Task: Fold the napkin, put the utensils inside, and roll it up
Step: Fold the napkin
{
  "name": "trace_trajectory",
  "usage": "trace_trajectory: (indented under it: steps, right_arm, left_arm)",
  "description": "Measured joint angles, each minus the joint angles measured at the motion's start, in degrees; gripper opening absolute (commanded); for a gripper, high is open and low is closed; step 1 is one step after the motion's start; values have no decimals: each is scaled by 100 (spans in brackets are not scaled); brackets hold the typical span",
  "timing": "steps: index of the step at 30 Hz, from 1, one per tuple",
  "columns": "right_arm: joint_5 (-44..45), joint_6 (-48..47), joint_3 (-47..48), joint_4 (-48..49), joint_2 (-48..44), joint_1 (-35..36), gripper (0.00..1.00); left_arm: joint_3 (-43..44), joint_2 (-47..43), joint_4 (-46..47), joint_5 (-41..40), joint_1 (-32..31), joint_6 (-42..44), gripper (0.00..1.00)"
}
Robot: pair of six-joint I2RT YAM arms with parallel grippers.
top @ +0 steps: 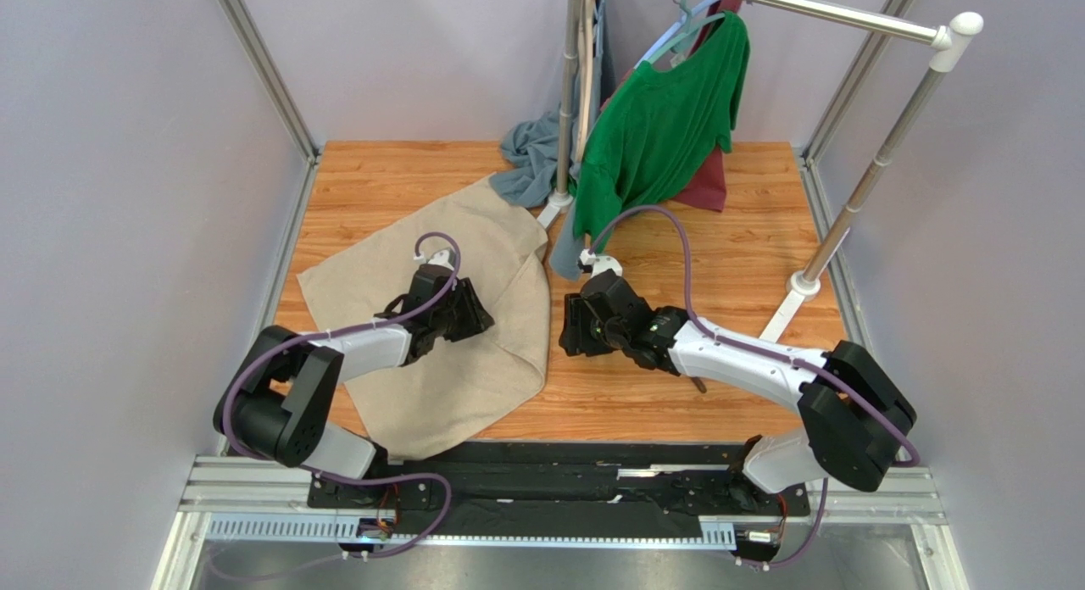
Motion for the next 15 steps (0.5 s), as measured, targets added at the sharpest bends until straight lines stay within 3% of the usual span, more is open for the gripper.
trace_trajectory:
  steps: [10,12,15]
  right_arm:
    - [2,2,-28,0,-28,-17,47]
    - [2,2,-55,-2,-31,-20,48]
    - [4,2,-81,-2,-31,-20,48]
  left_arm:
    - [184,116,-166,-210,-24,98,11]
    - [186,116,-179,-227,-24,101,0]
    - [186,116,-188,-223,-26,92,0]
